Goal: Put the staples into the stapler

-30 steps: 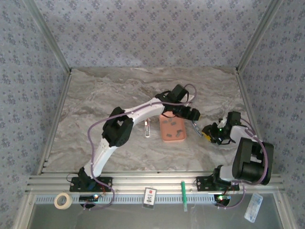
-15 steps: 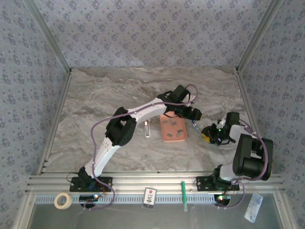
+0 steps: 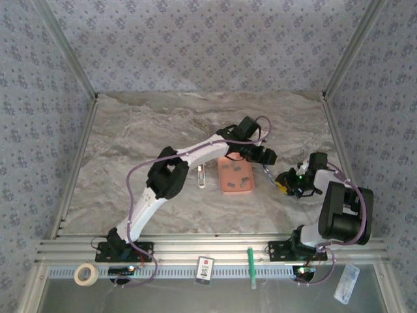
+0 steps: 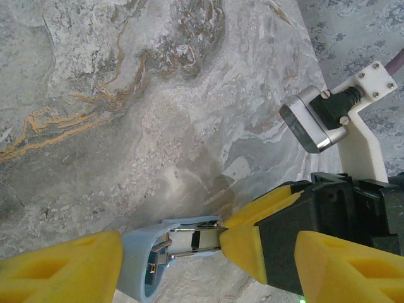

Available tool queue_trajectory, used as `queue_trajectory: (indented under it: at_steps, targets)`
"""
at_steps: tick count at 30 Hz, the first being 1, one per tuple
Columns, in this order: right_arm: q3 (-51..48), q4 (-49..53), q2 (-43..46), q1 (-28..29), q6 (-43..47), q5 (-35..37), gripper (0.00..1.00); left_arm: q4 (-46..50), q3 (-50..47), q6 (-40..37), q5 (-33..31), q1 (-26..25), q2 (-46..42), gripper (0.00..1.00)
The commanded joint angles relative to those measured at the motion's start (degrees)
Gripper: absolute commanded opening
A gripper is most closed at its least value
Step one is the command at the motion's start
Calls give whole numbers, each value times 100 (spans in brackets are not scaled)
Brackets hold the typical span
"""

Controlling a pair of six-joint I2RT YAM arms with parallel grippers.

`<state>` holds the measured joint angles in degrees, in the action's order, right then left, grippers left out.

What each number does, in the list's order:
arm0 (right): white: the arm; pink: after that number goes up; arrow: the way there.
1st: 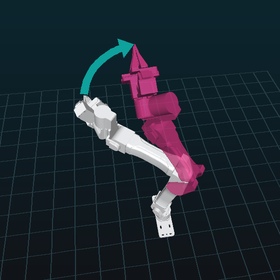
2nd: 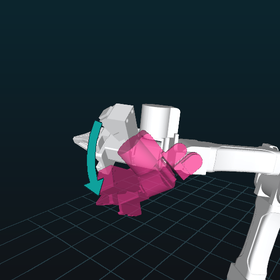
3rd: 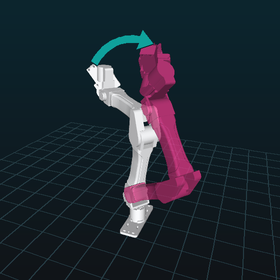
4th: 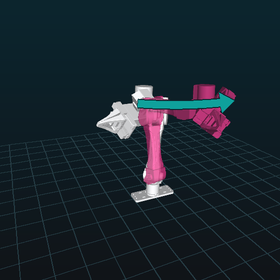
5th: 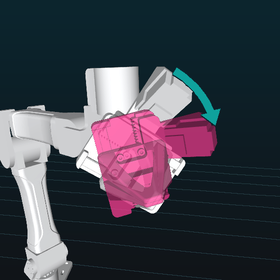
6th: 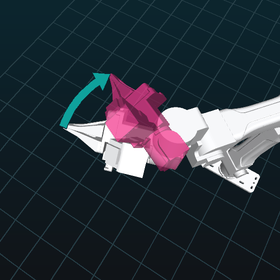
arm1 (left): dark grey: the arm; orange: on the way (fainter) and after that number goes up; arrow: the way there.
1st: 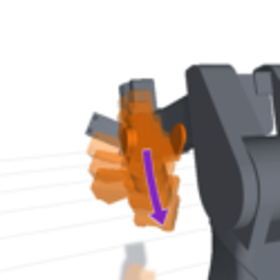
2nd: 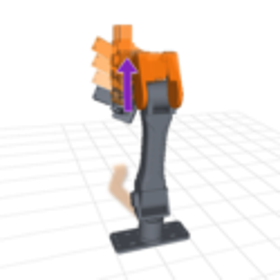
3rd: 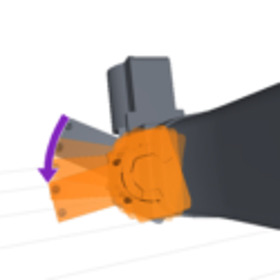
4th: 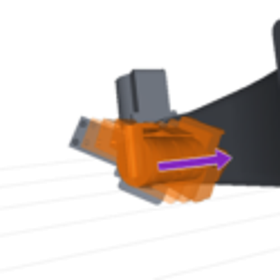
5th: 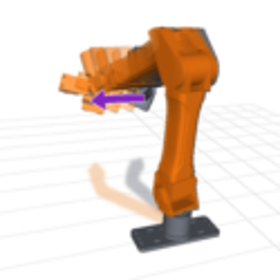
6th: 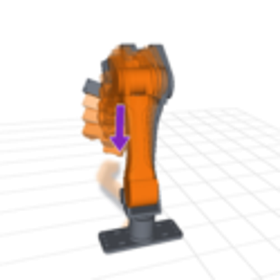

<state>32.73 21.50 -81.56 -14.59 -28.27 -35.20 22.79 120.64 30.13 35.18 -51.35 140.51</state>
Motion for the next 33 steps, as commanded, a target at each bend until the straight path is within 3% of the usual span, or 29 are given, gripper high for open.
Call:
queue_trajectory:
  at_steps: [1, 19, 33]
  targets:
    - [111, 10, -127, 7, 53, 162, 29, 169, 166, 125, 401, -41, 113, 71]
    - [173, -148, -352, -9, 94, 233, 25, -405, 22, 553, 1218, -195, 47, 70]
    - [260, 134, -46, -17, 133, 259, 26, -607, -267, 670, 950, -218, -183, 71]
